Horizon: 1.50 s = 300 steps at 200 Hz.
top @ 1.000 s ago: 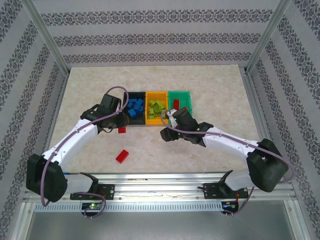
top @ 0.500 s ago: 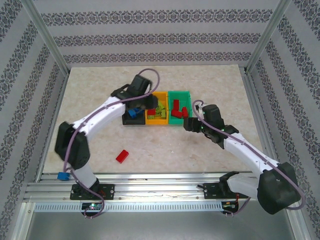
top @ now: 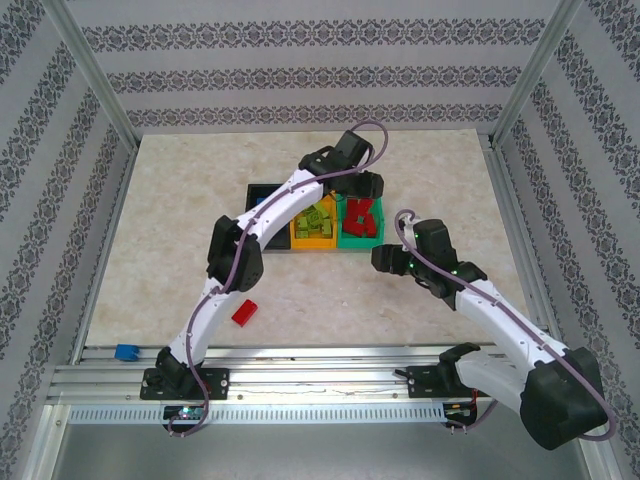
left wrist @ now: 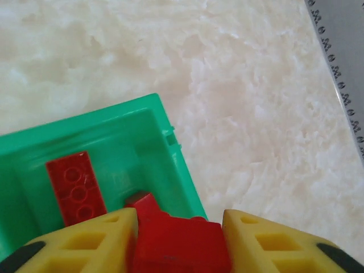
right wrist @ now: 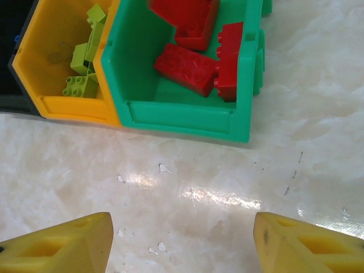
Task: Sort the legos into containers by color
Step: Place the lego in the container, then pick up the lego from the bottom-center of the table.
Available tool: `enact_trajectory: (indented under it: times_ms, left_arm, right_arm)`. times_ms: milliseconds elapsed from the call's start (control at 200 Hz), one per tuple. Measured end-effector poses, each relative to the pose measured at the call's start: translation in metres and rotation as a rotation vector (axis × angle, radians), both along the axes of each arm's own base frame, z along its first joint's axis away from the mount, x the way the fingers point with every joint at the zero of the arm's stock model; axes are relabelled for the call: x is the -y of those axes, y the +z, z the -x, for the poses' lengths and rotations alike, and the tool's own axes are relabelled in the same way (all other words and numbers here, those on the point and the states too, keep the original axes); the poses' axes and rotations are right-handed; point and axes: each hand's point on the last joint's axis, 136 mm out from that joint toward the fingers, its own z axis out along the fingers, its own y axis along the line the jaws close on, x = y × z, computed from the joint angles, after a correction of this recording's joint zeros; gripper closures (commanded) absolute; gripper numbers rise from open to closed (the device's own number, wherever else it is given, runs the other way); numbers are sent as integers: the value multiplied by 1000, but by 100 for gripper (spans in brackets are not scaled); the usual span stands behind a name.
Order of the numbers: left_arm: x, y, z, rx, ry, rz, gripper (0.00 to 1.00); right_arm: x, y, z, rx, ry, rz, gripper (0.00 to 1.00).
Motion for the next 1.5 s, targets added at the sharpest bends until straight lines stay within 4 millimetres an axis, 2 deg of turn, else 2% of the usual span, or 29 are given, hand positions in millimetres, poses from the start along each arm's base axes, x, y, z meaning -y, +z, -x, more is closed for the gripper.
enact_trajectory:
  times_ms: [100, 180, 285, 370, 465, 655, 695, 720, 779, 864, 959, 1059, 1169, 1209, 1264, 1404, 1499]
  left_arm:
    - [-9, -7, 7, -31, 0, -42, 26]
    - [-19, -9, 12, -46, 4, -65, 25]
    - [-46, -11, 26, -85, 25, -95, 25]
    - [-81, -10, 41, -106, 62, -106, 24]
    - [-133, -3, 55, -109, 136, -92, 25]
    - [-241, 3, 84, -102, 337, -46, 24]
    - [-260, 1, 92, -106, 373, -45, 24]
    - [-271, 0, 98, -108, 396, -45, 23]
    - [-296, -2, 112, -111, 448, -41, 20]
    - [-327, 0, 131, -108, 516, -20, 19]
    - [-362, 0, 150, -112, 610, -2, 19]
    - [-378, 1, 158, -99, 652, 32, 18]
    - [-429, -15, 204, -119, 841, 43, 18]
    - [-436, -18, 216, -120, 881, 46, 18]
    - [-436, -20, 224, -124, 891, 49, 15]
    - [-434, -20, 225, -128, 883, 60, 15]
    - [-434, -25, 224, -156, 885, 68, 15]
  right_arm:
    - [-7, -4, 6, -11, 28, 2, 33]
    - [-18, -9, 11, -27, 68, 5, 33]
    - [-40, -22, 24, -66, 155, 22, 33]
    - [-68, -31, 39, -97, 261, 49, 32]
    - [-108, -34, 51, -112, 382, 67, 29]
    - [-204, -43, 76, -117, 616, 108, 14]
    - [-223, -45, 83, -114, 664, 117, 10]
    - [-234, -47, 87, -109, 690, 122, 2]
    - [-256, -52, 97, -99, 752, 136, 2]
    - [-277, -58, 107, -96, 808, 153, 2]
    - [-293, -63, 107, -92, 836, 167, 2]
    - [-297, -68, 109, -103, 853, 197, 2]
    - [-323, -72, 103, -78, 870, 215, 2]
    - [-330, -74, 103, -74, 880, 224, 2]
    - [-337, -79, 103, -75, 889, 243, 2]
    - [-341, -92, 103, -93, 892, 284, 2]
    - [-339, -97, 100, -97, 884, 311, 7]
